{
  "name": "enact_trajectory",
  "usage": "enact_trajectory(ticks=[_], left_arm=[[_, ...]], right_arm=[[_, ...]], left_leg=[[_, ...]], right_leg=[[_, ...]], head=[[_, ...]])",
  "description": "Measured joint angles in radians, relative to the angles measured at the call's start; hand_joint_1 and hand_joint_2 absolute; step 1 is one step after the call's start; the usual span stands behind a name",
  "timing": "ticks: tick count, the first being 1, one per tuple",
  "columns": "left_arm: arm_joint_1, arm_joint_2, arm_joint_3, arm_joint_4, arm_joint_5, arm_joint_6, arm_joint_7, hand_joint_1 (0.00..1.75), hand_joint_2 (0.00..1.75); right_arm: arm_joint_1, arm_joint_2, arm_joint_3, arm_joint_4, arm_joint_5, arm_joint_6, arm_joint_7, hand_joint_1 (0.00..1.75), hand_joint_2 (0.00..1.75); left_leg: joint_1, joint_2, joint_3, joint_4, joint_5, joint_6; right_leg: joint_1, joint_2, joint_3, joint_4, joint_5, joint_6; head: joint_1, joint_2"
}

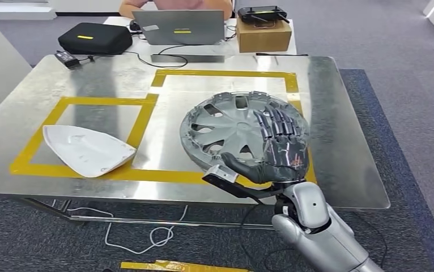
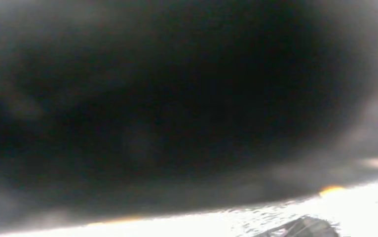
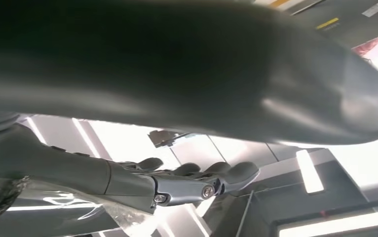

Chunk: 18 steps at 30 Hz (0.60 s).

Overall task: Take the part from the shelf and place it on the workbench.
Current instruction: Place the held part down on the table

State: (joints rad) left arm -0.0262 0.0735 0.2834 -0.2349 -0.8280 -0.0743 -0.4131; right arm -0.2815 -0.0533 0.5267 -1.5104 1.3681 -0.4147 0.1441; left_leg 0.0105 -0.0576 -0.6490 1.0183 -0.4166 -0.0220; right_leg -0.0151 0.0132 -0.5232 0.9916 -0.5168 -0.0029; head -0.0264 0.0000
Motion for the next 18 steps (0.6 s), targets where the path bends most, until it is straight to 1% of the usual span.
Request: enact_trajectory(ticks=[1,2,3,4,5,6,7,8,9,10,11,12,13,14,15,16,17,18], left_arm=[[0.000,0.000,0.000,0.001,0.000,0.000,0.000,0.00,0.00],[-0.001,0.000,0.000,0.001,0.000,0.001,0.000,0.00,0.00],[-0.002,0.000,0.000,0.001,-0.001,0.001,0.000,0.00,0.00],[-0.003,0.000,0.000,0.001,-0.001,0.001,0.000,0.00,0.00],[-0.003,-0.001,0.000,0.001,-0.001,0.001,0.000,0.00,0.00],[-0.003,-0.001,0.000,0.001,-0.001,0.001,0.000,0.00,0.00],[-0.002,-0.001,0.000,0.001,-0.001,0.001,0.001,0.00,0.00],[-0.003,0.000,0.000,0.001,-0.001,0.002,0.001,0.00,0.00],[-0.004,0.001,0.000,0.001,-0.001,0.002,0.001,0.00,0.00],[-0.005,0.001,0.000,0.001,-0.001,0.002,0.001,0.00,0.00],[-0.005,0.002,0.000,0.001,-0.001,0.003,0.001,0.00,0.00],[-0.006,0.002,0.000,0.001,-0.001,0.003,0.001,0.00,0.00],[-0.005,0.002,0.000,0.001,-0.001,0.004,0.002,0.00,0.00],[-0.005,0.002,0.000,0.001,-0.001,0.004,0.002,0.00,0.00],[-0.005,0.002,0.000,0.001,-0.001,0.004,0.003,0.00,0.00],[-0.005,0.002,0.000,0.001,-0.002,0.004,0.003,0.00,0.00],[-0.006,0.001,0.000,0.001,-0.002,0.005,0.003,0.00,0.00],[-0.007,0.001,0.000,0.001,-0.002,0.005,0.003,0.00,0.00]], right_arm=[[0.000,0.000,0.000,0.000,-0.001,0.001,0.000,0.00,0.00],[0.001,0.000,0.000,0.000,-0.002,0.002,0.001,0.00,0.00],[0.002,0.000,-0.001,0.000,-0.004,0.004,0.002,0.00,0.00],[0.003,0.000,-0.001,0.000,-0.006,0.006,0.004,0.00,0.00],[0.005,0.000,-0.001,0.001,-0.007,0.008,0.005,0.00,0.00],[0.005,0.000,-0.001,0.001,-0.009,0.009,0.006,0.00,0.00],[0.006,-0.001,-0.001,0.001,-0.010,0.010,0.006,0.00,0.00],[0.006,-0.001,-0.001,0.001,-0.011,0.011,0.007,0.00,0.00],[0.005,-0.001,-0.002,0.001,-0.011,0.011,0.008,0.00,0.00],[0.005,-0.001,-0.002,0.001,-0.011,0.011,0.009,0.00,0.00],[0.005,-0.001,-0.002,0.001,-0.011,0.012,0.010,0.00,0.00],[0.005,-0.001,-0.002,0.001,-0.012,0.012,0.011,0.00,0.00],[0.005,-0.001,-0.001,0.001,-0.012,0.013,0.012,0.00,0.00],[0.005,-0.001,-0.002,0.001,-0.012,0.014,0.013,0.00,0.00],[0.005,-0.002,-0.003,0.001,-0.013,0.016,0.014,0.00,0.00],[0.005,-0.002,-0.004,0.001,-0.013,0.017,0.015,0.00,0.00],[0.006,-0.003,-0.005,0.001,-0.013,0.019,0.017,0.00,0.00],[0.007,-0.004,-0.007,0.002,-0.014,0.022,0.019,0.00,0.00]], left_leg=[[0.001,0.015,-0.014,0.038,-0.036,-0.005],[0.001,0.031,-0.034,0.097,-0.084,-0.009],[0.002,0.041,-0.054,0.169,-0.129,-0.013],[0.003,0.047,-0.068,0.230,-0.160,-0.016],[0.004,0.049,-0.067,0.263,-0.173,-0.017],[0.004,0.049,-0.047,0.256,-0.166,-0.017],[0.004,0.050,-0.006,0.207,-0.146,-0.015],[0.004,0.051,0.048,0.133,-0.122,-0.011],[0.002,0.053,0.100,0.055,-0.106,-0.006],[0.000,0.055,0.136,-0.002,-0.096,0.000],[-0.003,0.056,0.155,-0.035,-0.092,0.005],[-0.006,0.056,0.157,-0.045,-0.091,0.011],[-0.006,0.055,0.151,-0.046,-0.083,0.017],[-0.005,0.056,0.146,-0.050,-0.076,0.024],[-0.004,0.057,0.138,-0.053,-0.066,0.032],[-0.002,0.057,0.129,-0.056,-0.054,0.040],[-0.001,0.058,0.116,-0.057,-0.043,0.045],[-0.002,0.058,0.100,-0.057,-0.032,0.048]], right_leg=[[-0.001,-0.006,-0.008,-0.002,0.008,-0.009],[0.001,-0.012,-0.014,-0.001,0.015,-0.014],[0.003,-0.018,-0.024,-0.001,0.023,-0.017],[0.004,-0.023,-0.034,0.000,0.030,-0.018],[0.006,-0.029,-0.044,0.001,0.036,-0.017],[0.006,-0.033,-0.053,0.003,0.042,-0.016],[0.007,-0.036,-0.061,0.004,0.048,-0.014],[0.007,-0.038,-0.067,0.005,0.053,-0.011],[0.009,-0.040,-0.071,0.007,0.058,-0.007],[0.010,-0.042,-0.074,0.006,0.064,-0.002],[0.011,-0.043,-0.076,0.006,0.069,0.004],[0.011,-0.045,-0.078,0.005,0.076,0.011],[0.010,-0.046,-0.080,0.003,0.083,0.018],[0.009,-0.043,-0.083,0.004,0.082,0.025],[0.009,-0.038,-0.093,0.016,0.065,0.031],[0.008,-0.031,-0.109,0.047,0.032,0.036],[0.007,-0.023,-0.130,0.102,-0.015,0.040],[0.007,-0.019,-0.155,0.172,-0.064,0.043]], head=[[-0.002,0.000],[-0.004,0.000],[-0.005,0.000],[-0.005,0.000],[-0.005,0.000],[-0.005,0.000],[-0.005,0.000],[-0.005,0.000],[-0.005,0.000],[-0.005,0.000],[-0.005,0.000],[-0.004,0.000],[-0.004,0.000],[-0.005,0.000],[-0.003,0.000],[-0.001,0.000],[0.001,0.000],[0.002,0.000]])
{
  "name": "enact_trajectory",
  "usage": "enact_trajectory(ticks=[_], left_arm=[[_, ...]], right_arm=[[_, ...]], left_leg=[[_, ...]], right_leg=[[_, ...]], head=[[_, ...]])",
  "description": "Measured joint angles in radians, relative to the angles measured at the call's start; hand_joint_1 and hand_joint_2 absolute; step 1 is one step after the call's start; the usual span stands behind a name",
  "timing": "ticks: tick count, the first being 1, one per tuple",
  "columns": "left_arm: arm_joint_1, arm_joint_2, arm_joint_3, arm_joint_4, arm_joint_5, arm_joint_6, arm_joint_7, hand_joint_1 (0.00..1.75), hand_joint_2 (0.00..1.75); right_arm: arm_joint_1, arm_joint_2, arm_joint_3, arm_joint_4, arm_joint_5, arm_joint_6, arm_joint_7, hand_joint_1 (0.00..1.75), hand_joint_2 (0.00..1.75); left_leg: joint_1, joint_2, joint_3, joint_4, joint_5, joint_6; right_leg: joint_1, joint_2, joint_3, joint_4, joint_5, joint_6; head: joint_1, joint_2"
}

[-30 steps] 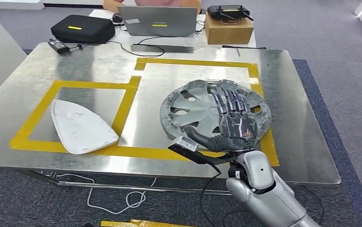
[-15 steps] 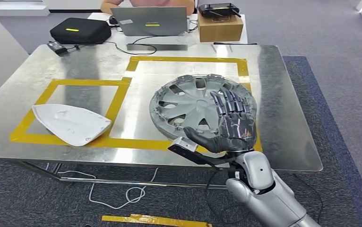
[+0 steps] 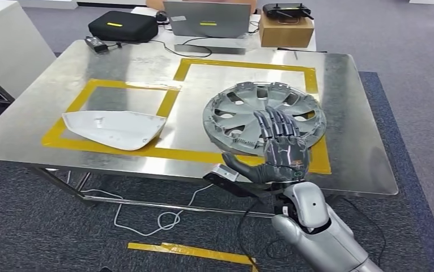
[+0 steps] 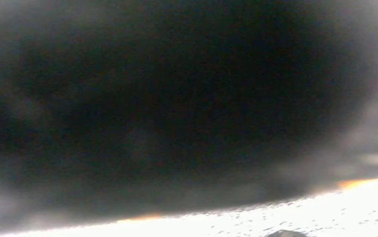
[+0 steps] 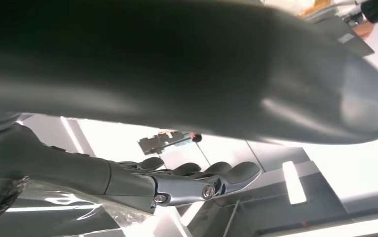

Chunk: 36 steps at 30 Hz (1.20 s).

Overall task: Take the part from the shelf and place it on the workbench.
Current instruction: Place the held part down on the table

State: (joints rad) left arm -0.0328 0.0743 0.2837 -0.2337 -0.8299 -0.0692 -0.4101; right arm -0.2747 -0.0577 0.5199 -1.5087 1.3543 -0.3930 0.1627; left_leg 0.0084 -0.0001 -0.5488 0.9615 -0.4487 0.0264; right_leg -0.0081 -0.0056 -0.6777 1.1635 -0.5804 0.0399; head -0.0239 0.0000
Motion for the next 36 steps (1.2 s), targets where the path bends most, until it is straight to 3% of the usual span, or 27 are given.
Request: enact_trajectory(ticks=[1,2,3,4,6,8,9,11,12,14,16,17,18,19,21,23,24,26,27,29,31,32,33,34,36], left_arm=[[0.000,0.000,0.000,0.000,0.000,0.000,0.000,0.00,0.00],[0.001,-0.001,0.000,0.000,0.000,0.000,0.000,0.00,0.00],[0.002,-0.001,0.000,0.000,-0.001,0.000,0.000,0.00,0.00],[0.003,-0.001,0.000,0.000,-0.001,0.000,0.000,0.00,0.00],[0.003,-0.002,0.000,0.000,-0.001,0.000,0.001,0.00,0.00],[0.003,-0.003,0.000,0.000,-0.002,0.000,0.002,0.00,0.00],[0.003,-0.004,0.000,0.000,-0.004,0.001,0.002,0.00,0.00],[0.005,-0.005,0.000,0.001,-0.006,0.001,0.003,0.00,0.00],[0.007,-0.005,0.000,0.002,-0.006,0.001,0.003,0.00,0.00],[0.009,-0.006,0.000,0.003,-0.007,0.001,0.004,0.00,0.00],[0.008,-0.006,0.000,0.004,-0.008,0.001,0.006,0.00,0.00],[0.008,-0.007,0.000,0.004,-0.008,0.001,0.006,0.00,0.00],[0.009,-0.007,0.000,0.004,-0.008,0.002,0.008,0.00,0.00],[0.009,-0.007,0.000,0.004,-0.007,0.003,0.009,0.00,0.00],[0.011,-0.008,0.000,0.004,-0.006,0.008,0.012,0.00,0.00],[0.013,-0.008,0.001,0.005,-0.005,0.015,0.012,0.00,0.00],[0.015,-0.009,0.001,0.005,-0.004,0.017,0.012,0.00,0.00],[0.020,-0.011,0.001,0.008,-0.004,0.020,0.012,0.00,0.00],[0.023,-0.012,0.001,0.009,-0.004,0.022,0.011,0.00,0.00],[0.028,-0.016,0.002,0.010,-0.006,0.031,0.008,0.00,0.00],[0.035,-0.022,0.002,0.012,-0.012,0.044,0.000,0.00,0.00],[0.040,-0.025,0.002,0.014,-0.015,0.050,-0.004,0.00,0.00],[0.045,-0.029,0.002,0.016,-0.017,0.057,-0.006,0.00,0.00],[0.050,-0.032,0.002,0.018,-0.019,0.062,-0.007,0.00,0.00],[0.057,-0.041,0.002,0.022,-0.019,0.068,-0.007,0.00,0.00]], right_arm=[[0.002,-0.001,-0.002,0.001,0.000,0.003,0.002,0.00,0.00],[0.004,-0.003,-0.003,0.001,0.000,0.005,0.004,0.00,0.00],[0.006,-0.004,-0.005,0.002,-0.001,0.007,0.007,0.00,0.00],[0.008,-0.004,-0.008,0.003,-0.001,0.008,0.010,0.00,0.00],[0.009,-0.005,-0.013,0.004,-0.003,0.010,0.016,0.00,0.00],[0.012,-0.006,-0.020,0.004,-0.004,0.011,0.022,0.00,0.00],[0.015,-0.006,-0.025,0.005,-0.005,0.012,0.025,0.00,0.00],[0.022,-0.008,-0.032,0.007,-0.006,0.013,0.030,0.00,0.00],[0.024,-0.009,-0.035,0.008,-0.006,0.014,0.031,0.00,0.00],[0.026,-0.010,-0.037,0.010,-0.006,0.014,0.032,0.00,0.00],[0.033,-0.010,-0.041,0.011,-0.009,0.016,0.036,0.00,0.00],[0.039,-0.010,-0.044,0.012,-0.015,0.018,0.040,0.00,0.00],[0.048,-0.010,-0.051,0.014,-0.028,0.021,0.046,0.00,0.00],[0.059,-0.010,-0.059,0.015,-0.048,0.025,0.050,0.00,0.00],[0.090,-0.010,-0.088,0.017,-0.110,0.028,0.053,0.00,0.00],[0.122,-0.010,-0.124,0.020,-0.167,0.025,0.046,0.00,0.00],[0.136,-0.009,-0.141,0.022,-0.188,0.024,0.041,0.00,0.00],[0.162,-0.009,-0.171,0.028,-0.225,0.022,0.036,0.00,0.00],[0.177,-0.008,-0.187,0.033,-0.250,0.022,0.037,0.00,0.00],[0.214,-0.006,-0.230,0.046,-0.298,0.020,0.039,0.00,0.00],[0.259,-0.004,-0.279,0.067,-0.336,0.012,0.041,0.00,0.00],[0.282,-0.004,-0.303,0.080,-0.350,0.007,0.041,0.00,0.00],[0.306,-0.004,-0.329,0.094,-0.361,0.001,0.040,0.00,0.00],[0.329,-0.003,-0.352,0.108,-0.369,-0.004,0.037,0.00,0.00],[0.363,-0.002,-0.391,0.129,-0.378,-0.012,0.031,0.00,0.00]], left_leg=[[-0.001,0.000,-0.015,0.001,0.011,0.001],[-0.001,-0.001,-0.030,0.001,0.022,0.001],[-0.002,-0.001,-0.043,0.002,0.031,0.000],[-0.002,-0.002,-0.055,0.003,0.040,-0.002],[-0.003,-0.004,-0.075,0.006,0.057,-0.009],[-0.005,-0.006,-0.087,0.010,0.072,-0.018],[-0.005,-0.006,-0.090,0.010,0.080,-0.024],[-0.002,-0.008,-0.093,0.011,0.089,-0.035],[-0.001,-0.008,-0.098,0.020,0.075,-0.041],[0.003,-0.008,-0.123,0.093,-0.006,-0.052],[0.005,-0.007,-0.155,0.229,-0.104,-0.060],[0.006,-0.007,-0.162,0.284,-0.125,-0.064],[0.007,-0.007,-0.154,0.309,-0.123,-0.065],[0.008,-0.007,-0.130,0.295,-0.104,-0.066],[0.010,-0.006,-0.036,0.174,-0.060,-0.063],[0.008,-0.007,0.047,0.045,-0.054,-0.053],[0.006,-0.008,0.065,0.014,-0.059,-0.048],[0.004,-0.007,0.060,0.005,-0.057,-0.034],[0.004,-0.006,0.055,0.005,-0.051,-0.025],[0.005,-0.003,0.038,0.002,-0.034,-0.005],[0.000,-0.003,0.015,0.004,-0.018,0.006],[-0.003,-0.004,0.004,0.004,-0.010,0.008],[-0.007,-0.004,-0.007,0.005,-0.002,0.009],[-0.010,-0.005,-0.017,0.006,0.005,0.010],[-0.017,-0.005,-0.031,0.007,0.017,0.009]], right_leg=[[-0.001,0.002,-0.018,0.068,-0.035,0.002],[-0.001,0.003,-0.024,0.113,-0.048,0.003],[-0.001,0.003,-0.012,0.121,-0.040,0.004],[-0.001,0.003,0.021,0.088,-0.016,0.003],[0.000,0.005,0.131,-0.062,0.029,-0.003],[0.002,0.009,0.212,-0.185,0.036,-0.010],[0.004,0.011,0.224,-0.209,0.032,-0.014],[0.005,0.007,0.211,-0.212,0.043,-0.029],[0.004,0.004,0.206,-0.213,0.051,-0.040],[0.001,-0.001,0.193,-0.215,0.072,-0.057],[0.002,-0.004,0.169,-0.212,0.092,-0.062],[0.002,-0.006,0.155,-0.210,0.101,-0.060],[0.002,-0.009,0.142,-0.207,0.109,-0.059],[0.002,-0.010,0.129,-0.204,0.115,-0.055],[0.003,-0.014,0.108,-0.195,0.126,-0.048],[0.006,-0.017,0.093,-0.186,0.136,-0.036],[0.007,-0.018,0.087,-0.183,0.141,-0.030],[0.005,-0.018,0.081,-0.181,0.149,-0.016],[0.004,-0.016,0.073,-0.174,0.140,-0.010],[0.001,-0.008,0.044,-0.105,0.071,-0.001],[0.001,-0.001,0.001,0.032,-0.019,0.002],[0.001,0.001,-0.011,0.089,-0.043,0.002],[0.002,0.002,-0.009,0.117,-0.045,0.001],[0.003,0.002,0.013,0.105,-0.027,-0.003],[0.008,0.003,0.107,-0.021,0.028,-0.018]], head=[[0.000,0.000],[0.000,0.000],[0.000,0.000],[0.000,0.000],[0.001,0.000],[0.001,0.000],[0.002,0.000],[0.005,0.000],[0.004,0.000],[0.001,0.000],[-0.001,0.000],[-0.001,0.000],[-0.001,0.000],[-0.001,0.000],[-0.001,0.000],[0.000,0.000],[0.000,0.000],[0.001,0.000],[0.001,0.000],[0.004,0.000],[0.008,0.000],[0.008,0.000],[0.008,0.000],[0.008,0.000],[0.007,0.000]])
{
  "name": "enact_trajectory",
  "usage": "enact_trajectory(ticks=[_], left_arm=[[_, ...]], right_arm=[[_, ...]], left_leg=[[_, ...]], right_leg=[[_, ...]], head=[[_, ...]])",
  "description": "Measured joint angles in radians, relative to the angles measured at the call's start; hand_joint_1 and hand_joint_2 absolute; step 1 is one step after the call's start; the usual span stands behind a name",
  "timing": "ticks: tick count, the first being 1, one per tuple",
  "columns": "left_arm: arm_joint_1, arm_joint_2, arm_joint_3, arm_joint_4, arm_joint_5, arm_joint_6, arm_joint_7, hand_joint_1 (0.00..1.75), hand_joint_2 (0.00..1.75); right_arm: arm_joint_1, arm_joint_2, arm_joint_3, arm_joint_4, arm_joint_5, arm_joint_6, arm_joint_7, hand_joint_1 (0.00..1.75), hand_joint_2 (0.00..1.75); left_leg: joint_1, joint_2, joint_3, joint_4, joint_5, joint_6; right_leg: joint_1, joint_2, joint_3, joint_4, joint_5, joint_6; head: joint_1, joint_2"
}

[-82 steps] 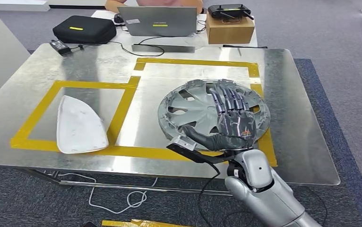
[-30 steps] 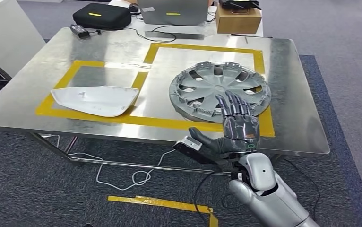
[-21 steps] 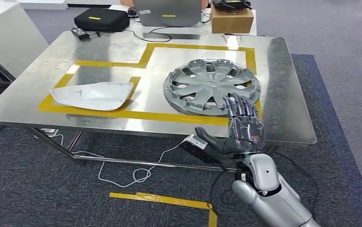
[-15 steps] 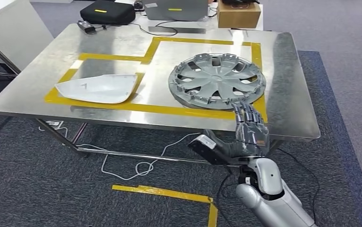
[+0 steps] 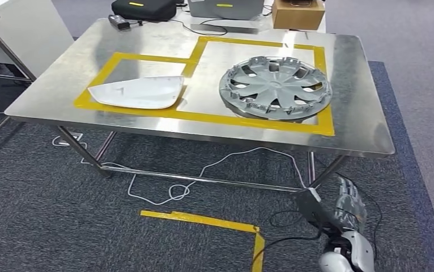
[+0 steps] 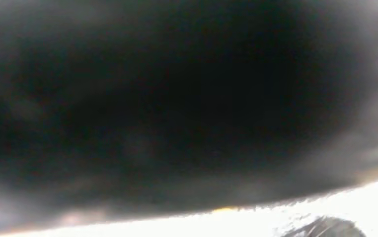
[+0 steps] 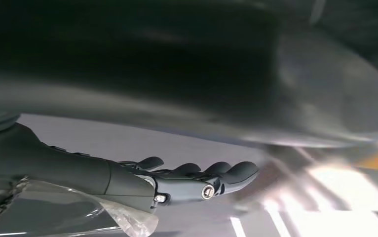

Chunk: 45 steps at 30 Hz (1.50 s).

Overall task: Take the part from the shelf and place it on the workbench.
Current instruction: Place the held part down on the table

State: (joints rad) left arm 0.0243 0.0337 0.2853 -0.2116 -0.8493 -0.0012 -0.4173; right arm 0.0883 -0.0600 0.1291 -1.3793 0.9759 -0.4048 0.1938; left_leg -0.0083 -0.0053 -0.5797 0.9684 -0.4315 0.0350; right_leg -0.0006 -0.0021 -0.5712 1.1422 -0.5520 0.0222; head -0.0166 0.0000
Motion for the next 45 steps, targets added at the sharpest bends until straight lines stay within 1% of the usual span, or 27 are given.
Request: enact_trajectory(ticks=[2,4,6,7,10,11,12,13,15,17,18,21,22,23,25,26,27,29,31,33,35,37,39,41,42,44,45], left_arm=[[0.001,-0.007,0.000,0.003,-0.002,0.003,0.000,0.00,0.00],[0.000,-0.011,0.000,0.006,-0.007,0.008,-0.001,0.00,0.00],[0.001,-0.013,-0.001,0.012,-0.015,0.017,-0.001,0.00,0.00],[0.003,-0.015,-0.001,0.015,-0.019,0.022,-0.001,0.00,0.00],[0.007,-0.019,-0.004,0.022,-0.031,0.033,-0.001,0.00,0.00],[0.006,-0.020,-0.005,0.024,-0.034,0.035,-0.002,0.00,0.00],[0.006,-0.021,-0.007,0.026,-0.036,0.037,-0.003,0.00,0.00],[0.006,-0.021,-0.009,0.027,-0.038,0.037,-0.005,0.00,0.00],[0.005,-0.022,-0.015,0.027,-0.044,0.036,-0.010,0.00,0.00],[0.001,-0.023,-0.021,0.028,-0.050,0.035,-0.014,0.00,0.00],[-0.001,-0.024,-0.024,0.028,-0.052,0.034,-0.015,0.00,0.00],[-0.002,-0.025,-0.027,0.031,-0.052,0.034,-0.017,0.00,0.00],[-0.003,-0.026,-0.028,0.032,-0.053,0.033,-0.017,0.00,0.00],[-0.003,-0.026,-0.028,0.033,-0.053,0.033,-0.017,0.00,0.00],[-0.005,-0.025,-0.029,0.034,-0.058,0.031,-0.017,0.00,0.00],[-0.006,-0.025,-0.031,0.034,-0.061,0.030,-0.017,0.00,0.00],[-0.006,-0.025,-0.033,0.035,-0.065,0.027,-0.016,0.00,0.00],[-0.006,-0.026,-0.040,0.035,-0.071,0.022,-0.014,0.00,0.00],[-0.007,-0.028,-0.045,0.035,-0.074,0.019,-0.012,0.00,0.00],[-0.010,-0.029,-0.047,0.035,-0.075,0.019,-0.012,0.00,0.00],[-0.013,-0.030,-0.048,0.035,-0.075,0.019,-0.012,0.00,0.00],[-0.013,-0.027,-0.048,0.035,-0.074,0.019,-0.012,0.00,0.00],[-0.011,-0.025,-0.048,0.036,-0.074,0.018,-0.012,0.00,0.00],[-0.011,-0.026,-0.048,0.036,-0.073,0.019,-0.012,0.00,0.00],[-0.011,-0.025,-0.048,0.036,-0.073,0.019,-0.012,0.00,0.00],[-0.012,-0.025,-0.048,0.036,-0.072,0.021,-0.014,0.00,0.00],[-0.012,-0.025,-0.048,0.036,-0.072,0.022,-0.014,0.00,0.00]], right_arm=[[0.018,0.002,-0.029,0.013,-0.005,0.005,0.007,0.00,0.00],[0.035,0.008,-0.060,0.033,-0.013,0.020,0.021,0.00,0.00],[0.059,0.021,-0.098,0.073,-0.024,0.030,0.024,0.00,0.00],[0.069,0.028,-0.118,0.100,-0.030,0.033,0.018,0.00,0.00],[0.091,0.047,-0.185,0.204,-0.061,0.054,-0.014,0.00,0.00],[0.096,0.053,-0.208,0.244,-0.080,0.071,-0.029,0.00,0.00],[0.098,0.059,-0.231,0.286,-0.104,0.094,-0.044,0.00,0.00],[0.099,0.066,-0.252,0.327,-0.129,0.117,-0.058,0.00,0.00],[0.099,0.080,-0.295,0.415,-0.177,0.160,-0.086,0.00,0.00],[0.097,0.091,-0.334,0.497,-0.210,0.186,-0.108,0.00,0.00],[0.096,0.095,-0.351,0.532,-0.220,0.193,-0.116,0.00,0.00],[0.093,0.102,-0.388,0.609,-0.233,0.201,-0.125,0.00,0.00],[0.092,0.103,-0.398,0.629,-0.241,0.206,-0.126,0.00,0.00],[0.090,0.106,-0.409,0.650,-0.254,0.217,-0.127,0.00,0.00],[0.083,0.112,-0.433,0.695,-0.287,0.247,-0.128,0.00,0.00],[0.078,0.116,-0.447,0.720,-0.302,0.263,-0.126,0.00,0.00],[0.074,0.120,-0.461,0.746,-0.314,0.276,-0.121,0.00,0.00],[0.067,0.128,-0.491,0.797,-0.334,0.296,-0.104,0.00,0.00],[0.058,0.139,-0.521,0.841,-0.353,0.305,-0.080,0.00,0.00],[0.044,0.153,-0.552,0.880,-0.374,0.303,-0.062,0.00,0.00],[0.030,0.168,-0.581,0.914,-0.391,0.298,-0.052,0.00,0.00],[0.023,0.183,-0.603,0.943,-0.401,0.293,-0.046,0.00,0.00],[0.019,0.193,-0.624,0.963,-0.414,0.286,-0.043,0.00,0.00],[0.016,0.200,-0.647,0.974,-0.434,0.278,-0.046,0.00,0.00],[0.016,0.205,-0.659,0.976,-0.443,0.275,-0.052,0.00,0.00],[0.015,0.214,-0.682,0.977,-0.457,0.276,-0.068,0.00,0.00],[0.016,0.219,-0.694,0.972,-0.463,0.281,-0.075,0.00,0.00]], left_leg=[[-0.005,0.001,-0.011,0.002,0.013,-0.005],[-0.005,0.003,-0.020,0.004,0.027,-0.014],[-0.003,0.002,-0.028,0.009,0.025,-0.023],[-0.003,0.001,-0.035,0.026,0.002,-0.028],[0.006,0.001,-0.078,0.185,-0.138,-0.045],[0.010,0.002,-0.089,0.249,-0.169,-0.050],[0.013,0.002,-0.089,0.292,-0.177,-0.054],[0.016,0.002,-0.074,0.301,-0.162,-0.057],[0.021,0.002,0.006,0.213,-0.106,-0.060],[0.021,0.001,0.103,0.069,-0.097,-0.056],[0.019,0.000,0.131,0.021,-0.106,-0.051],[0.014,0.004,0.126,-0.006,-0.102,-0.027],[0.013,0.006,0.114,-0.006,-0.091,-0.017],[0.014,0.009,0.099,-0.008,-0.078,-0.007],[0.013,0.012,0.068,-0.008,-0.052,0.003],[0.011,0.012,0.051,-0.007,-0.038,0.004],[0.009,0.012,0.034,-0.006,-0.025,0.004],[0.005,0.012,0.002,-0.004,0.000,0.002],[0.002,0.011,-0.022,-0.002,0.021,-0.004],[-0.001,0.012,-0.035,0.000,0.044,-0.012],[0.000,0.013,-0.042,-0.001,0.066,-0.022],[0.004,0.011,-0.050,0.005,0.061,-0.034],[0.009,0.008,-0.070,0.071,-0.025,-0.046],[0.014,0.008,-0.094,0.206,-0.133,-0.057],[0.016,0.008,-0.099,0.268,-0.156,-0.061],[0.021,0.008,-0.072,0.308,-0.127,-0.067],[0.023,0.008,-0.035,0.277,-0.098,-0.069]], right_leg=[[0.006,0.001,0.095,-0.146,0.019,-0.016],[0.010,0.001,0.125,-0.200,0.015,-0.023],[0.007,-0.004,0.112,-0.205,0.027,-0.028],[0.005,-0.007,0.105,-0.206,0.036,-0.033],[0.001,-0.015,0.075,-0.204,0.064,-0.044],[0.001,-0.017,0.061,-0.200,0.073,-0.043],[0.001,-0.019,0.045,-0.195,0.081,-0.041],[0.000,-0.020,0.029,-0.189,0.088,-0.039],[-0.002,-0.020,0.000,-0.172,0.099,-0.031],[-0.002,-0.020,-0.022,-0.155,0.108,-0.019],[-0.001,-0.020,-0.028,-0.150,0.115,-0.013],[-0.005,-0.018,-0.039,-0.149,0.132,0.007],[-0.007,-0.015,-0.047,-0.138,0.114,0.012],[-0.008,-0.011,-0.060,-0.110,0.076,0.016],[-0.010,-0.004,-0.093,0.003,-0.033,0.022],[-0.011,-0.003,-0.104,0.069,-0.072,0.024],[-0.011,-0.002,-0.104,0.120,-0.084,0.024],[-0.010,-0.002,-0.059,0.128,-0.040,0.021],[-0.008,-0.001,0.053,0.002,0.006,0.011],[-0.004,0.000,0.168,-0.164,-0.008,0.000],[0.001,0.001,0.204,-0.237,-0.024,-0.008],[0.000,-0.004,0.183,-0.236,-0.007,-0.022],[-0.003,-0.010,0.155,-0.234,0.019,-0.037],[0.000,-0.014,0.118,-0.222,0.042,-0.043],[0.000,-0.016,0.099,-0.213,0.052,-0.043],[0.000,-0.019,0.058,-0.190,0.070,-0.039],[-0.001,-0.019,0.037,-0.177,0.077,-0.035]], head=[[-0.001,0.000],[-0.001,0.000],[-0.001,0.000],[-0.002,0.000],[-0.004,0.000],[-0.004,0.000],[-0.004,0.000],[-0.004,0.000],[-0.005,0.000],[-0.004,0.000],[-0.004,0.000],[-0.004,0.000],[-0.004,0.000],[-0.003,0.000],[0.002,0.000],[0.003,0.000],[0.004,0.000],[0.004,0.000],[0.004,0.000],[0.004,0.000],[0.005,0.000],[0.008,0.000],[0.004,0.000],[-0.001,0.000],[-0.001,0.000],[-0.001,0.000],[-0.001,0.000]])
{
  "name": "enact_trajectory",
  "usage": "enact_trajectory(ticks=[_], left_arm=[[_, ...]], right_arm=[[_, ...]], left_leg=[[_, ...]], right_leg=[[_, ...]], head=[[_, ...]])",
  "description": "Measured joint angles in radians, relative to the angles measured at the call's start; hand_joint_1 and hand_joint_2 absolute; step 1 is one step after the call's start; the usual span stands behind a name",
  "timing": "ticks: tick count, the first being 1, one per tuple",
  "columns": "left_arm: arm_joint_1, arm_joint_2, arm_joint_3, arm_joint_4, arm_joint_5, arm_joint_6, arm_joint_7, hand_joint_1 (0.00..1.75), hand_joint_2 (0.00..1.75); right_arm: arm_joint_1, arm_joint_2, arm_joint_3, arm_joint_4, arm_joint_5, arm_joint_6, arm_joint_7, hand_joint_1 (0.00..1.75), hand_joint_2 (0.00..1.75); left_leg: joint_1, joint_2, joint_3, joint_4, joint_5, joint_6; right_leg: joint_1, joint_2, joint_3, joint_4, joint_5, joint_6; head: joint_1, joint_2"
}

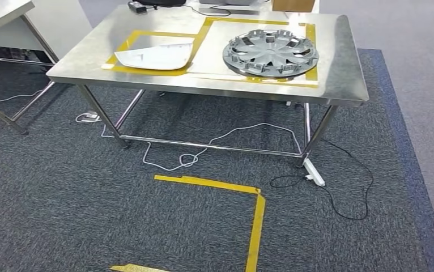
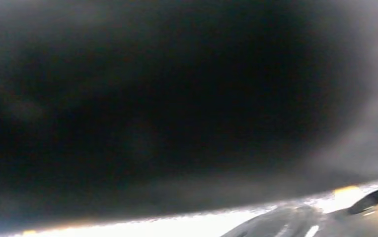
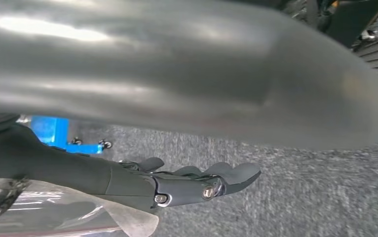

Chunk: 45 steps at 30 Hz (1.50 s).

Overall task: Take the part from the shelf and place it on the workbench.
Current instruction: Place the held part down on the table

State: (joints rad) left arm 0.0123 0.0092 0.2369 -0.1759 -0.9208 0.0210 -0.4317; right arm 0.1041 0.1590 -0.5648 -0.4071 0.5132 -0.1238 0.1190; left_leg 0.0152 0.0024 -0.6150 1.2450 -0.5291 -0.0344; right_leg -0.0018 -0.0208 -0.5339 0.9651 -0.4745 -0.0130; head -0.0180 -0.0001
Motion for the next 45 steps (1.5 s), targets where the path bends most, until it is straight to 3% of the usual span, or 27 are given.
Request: enact_trajectory(ticks=[1,3,5,7,8,11,12,13,14,16,17,19,21,23,26,27,28,30,32,33,35,37,38,40,42,43,45], left_arm=[[-0.001,0.000,0.000,0.000,0.000,0.002,-0.001,0.00,0.00],[-0.003,0.000,0.000,0.000,0.000,0.004,-0.003,0.00,0.00],[-0.004,-0.001,0.000,0.000,0.001,0.008,-0.004,0.00,0.00],[-0.002,-0.002,0.000,0.001,0.001,0.011,-0.006,0.00,0.00],[-0.001,-0.001,0.000,0.002,0.001,0.011,-0.006,0.00,0.00],[-0.001,0.000,0.000,0.002,0.001,0.012,-0.006,0.00,0.00],[0.000,0.000,0.000,0.002,0.000,0.013,-0.006,0.00,0.00],[0.000,0.000,0.000,0.002,0.000,0.013,-0.007,0.00,0.00],[-0.001,0.000,0.000,0.002,0.000,0.013,-0.007,0.00,0.00],[-0.001,-0.001,0.000,0.002,0.000,0.013,-0.009,0.00,0.00],[-0.002,-0.001,0.000,0.002,0.000,0.014,-0.010,0.00,0.00],[-0.002,-0.002,0.000,0.002,0.000,0.015,-0.014,0.00,0.00],[-0.002,-0.002,0.000,0.003,0.000,0.015,-0.017,0.00,0.00],[0.000,-0.001,0.000,0.004,0.000,0.015,-0.018,0.00,0.00],[0.006,-0.002,-0.001,0.005,0.000,0.015,-0.019,0.00,0.00],[0.006,-0.003,-0.001,0.005,0.000,0.014,-0.019,0.00,0.00],[0.006,-0.003,-0.001,0.005,0.001,0.014,-0.019,0.00,0.00],[0.005,-0.002,-0.001,0.005,0.002,0.015,-0.019,0.00,0.00],[0.004,-0.002,-0.001,0.005,0.002,0.015,-0.019,0.00,0.00],[0.002,-0.003,-0.001,0.005,0.002,0.015,-0.019,0.00,0.00],[-0.001,-0.003,-0.001,0.005,0.003,0.015,-0.020,0.00,0.00],[0.000,-0.004,-0.001,0.006,0.004,0.016,-0.020,0.00,0.00],[0.001,-0.005,-0.001,0.006,0.004,0.016,-0.020,0.00,0.00],[0.001,-0.004,-0.001,0.007,0.004,0.016,-0.020,0.00,0.00],[0.001,-0.003,-0.001,0.007,0.004,0.016,-0.020,0.00,0.00],[0.001,-0.003,-0.001,0.007,0.004,0.016,-0.020,0.00,0.00],[0.001,-0.003,-0.001,0.008,0.004,0.016,-0.020,0.00,0.00]], right_arm=[[0.003,0.006,-0.013,-0.010,-0.005,0.009,-0.004,0.00,0.00],[0.012,0.021,-0.041,-0.047,-0.014,0.037,-0.001,0.00,0.00],[0.028,0.041,-0.068,-0.104,-0.016,0.075,0.015,0.00,0.00],[0.045,0.060,-0.095,-0.162,-0.016,0.105,0.033,0.00,0.00],[0.053,0.069,-0.105,-0.185,-0.016,0.112,0.037,0.00,0.00],[0.070,0.088,-0.129,-0.237,-0.018,0.123,0.044,0.00,0.00],[0.072,0.092,-0.135,-0.249,-0.019,0.129,0.043,0.00,0.00],[0.073,0.097,-0.143,-0.261,-0.021,0.136,0.042,0.00,0.00],[0.073,0.100,-0.151,-0.270,-0.023,0.144,0.040,0.00,0.00],[0.071,0.105,-0.168,-0.285,-0.030,0.160,0.032,0.00,0.00],[0.070,0.107,-0.177,-0.291,-0.033,0.167,0.026,0.00,0.00],[0.063,0.110,-0.198,-0.300,-0.036,0.180,0.012,0.00,0.00],[0.057,0.114,-0.219,-0.303,-0.035,0.189,0.001,0.00,0.00],[0.055,0.120,-0.238,-0.304,-0.035,0.195,-0.004,0.00,0.00],[0.055,0.127,-0.256,-0.304,-0.036,0.200,-0.008,0.00,0.00],[0.055,0.128,-0.261,-0.305,-0.036,0.202,-0.009,0.00,0.00],[0.054,0.128,-0.266,-0.305,-0.037,0.204,-0.009,0.00,0.00],[0.054,0.130,-0.275,-0.306,-0.038,0.208,-0.011,0.00,0.00],[0.053,0.133,-0.283,-0.310,-0.039,0.211,-0.011,0.00,0.00],[0.053,0.134,-0.286,-0.313,-0.039,0.213,-0.011,0.00,0.00],[0.054,0.136,-0.293,-0.317,-0.041,0.216,-0.012,0.00,0.00],[0.055,0.136,-0.301,-0.320,-0.042,0.217,-0.011,0.00,0.00],[0.055,0.136,-0.305,-0.320,-0.042,0.218,-0.011,0.00,0.00],[0.056,0.136,-0.311,-0.321,-0.042,0.219,-0.011,0.00,0.00],[0.057,0.136,-0.314,-0.321,-0.042,0.219,-0.011,0.00,0.00],[0.057,0.136,-0.315,-0.321,-0.042,0.220,-0.011,0.00,0.00],[0.057,0.136,-0.318,-0.323,-0.042,0.223,-0.010,0.00,0.00]], left_leg=[[0.003,-0.001,0.052,-0.062,0.014,-0.001],[0.004,-0.004,0.149,-0.202,-0.003,0.005],[-0.002,-0.005,0.179,-0.263,-0.024,0.022],[-0.003,0.000,0.159,-0.266,-0.007,0.042],[-0.003,0.003,0.145,-0.267,0.005,0.051],[-0.005,0.007,0.091,-0.267,0.048,0.066],[-0.006,0.007,0.072,-0.266,0.063,0.066],[-0.008,0.008,0.052,-0.265,0.078,0.065],[-0.008,0.009,0.033,-0.264,0.093,0.063],[-0.009,0.011,0.003,-0.262,0.119,0.058],[-0.010,0.010,-0.007,-0.260,0.131,0.054],[-0.011,0.010,-0.019,-0.259,0.157,0.045],[-0.009,0.011,-0.026,-0.264,0.183,0.032],[-0.005,0.008,-0.038,-0.255,0.164,0.019],[-0.002,0.004,-0.074,-0.104,0.005,0.004],[-0.002,0.004,-0.083,-0.034,-0.033,0.001],[-0.002,0.004,-0.083,0.020,-0.042,-0.001],[-0.001,0.004,-0.039,0.032,0.004,-0.001],[0.000,0.001,0.068,-0.085,0.034,0.002],[-0.001,-0.001,0.125,-0.164,0.021,0.006],[-0.005,-0.004,0.183,-0.261,-0.013,0.019],[-0.007,-0.001,0.170,-0.274,-0.007,0.035],[-0.006,0.002,0.157,-0.275,0.005,0.045],[-0.005,0.008,0.122,-0.277,0.033,0.058],[-0.007,0.009,0.085,-0.276,0.062,0.062],[-0.009,0.010,0.066,-0.275,0.076,0.062],[-0.011,0.011,0.029,-0.272,0.104,0.059]], right_leg=[[0.000,0.000,-0.021,0.014,0.007,0.005],[0.002,0.001,-0.051,0.036,0.020,0.016],[0.002,0.001,-0.063,0.043,0.037,0.028],[-0.002,0.003,-0.072,0.046,0.037,0.041],[-0.004,0.007,-0.082,0.063,0.010,0.046],[-0.007,0.016,-0.126,0.216,-0.146,0.054],[-0.007,0.017,-0.134,0.277,-0.173,0.054],[-0.007,0.017,-0.130,0.320,-0.171,0.054],[-0.007,0.018,-0.112,0.332,-0.145,0.053],[-0.007,0.018,-0.021,0.251,-0.082,0.048],[-0.005,0.018,0.046,0.166,-0.076,0.043],[-0.002,0.020,0.156,0.004,-0.104,0.034],[0.001,0.021,0.177,-0.051,-0.116,0.024],[0.000,0.017,0.153,-0.046,-0.094,0.009],[0.000,0.009,0.103,-0.039,-0.054,-0.008],[0.001,0.007,0.084,-0.036,-0.042,-0.009],[0.002,0.005,0.064,-0.030,-0.030,-0.008],[0.002,0.003,0.025,-0.013,-0.009,-0.004],[0.003,0.003,-0.012,0.010,0.009,0.003],[0.004,0.004,-0.027,0.021,0.016,0.008],[0.006,0.003,-0.045,0.033,0.031,0.020],[0.004,0.004,-0.056,0.036,0.044,0.032],[0.002,0.006,-0.065,0.046,0.030,0.038],[-0.001,0.013,-0.097,0.115,-0.055,0.046],[-0.002,0.016,-0.128,0.241,-0.152,0.050],[-0.002,0.017,-0.132,0.295,-0.167,0.051],[-0.001,0.017,-0.094,0.316,-0.125,0.048]], head=[[0.000,0.000],[0.001,0.000],[0.002,0.000],[0.000,0.000],[0.001,0.000],[0.004,0.000],[0.005,0.000],[0.004,0.000],[0.004,0.000],[0.005,0.000],[0.006,0.000],[0.007,0.000],[0.008,0.000],[0.007,0.000],[0.003,0.000],[0.002,0.000],[0.002,0.000],[0.002,0.000],[0.002,0.000],[0.002,0.000],[0.003,0.000],[0.002,0.000],[0.003,0.000],[0.005,0.000],[0.009,0.000],[0.009,0.000],[0.009,0.000]])
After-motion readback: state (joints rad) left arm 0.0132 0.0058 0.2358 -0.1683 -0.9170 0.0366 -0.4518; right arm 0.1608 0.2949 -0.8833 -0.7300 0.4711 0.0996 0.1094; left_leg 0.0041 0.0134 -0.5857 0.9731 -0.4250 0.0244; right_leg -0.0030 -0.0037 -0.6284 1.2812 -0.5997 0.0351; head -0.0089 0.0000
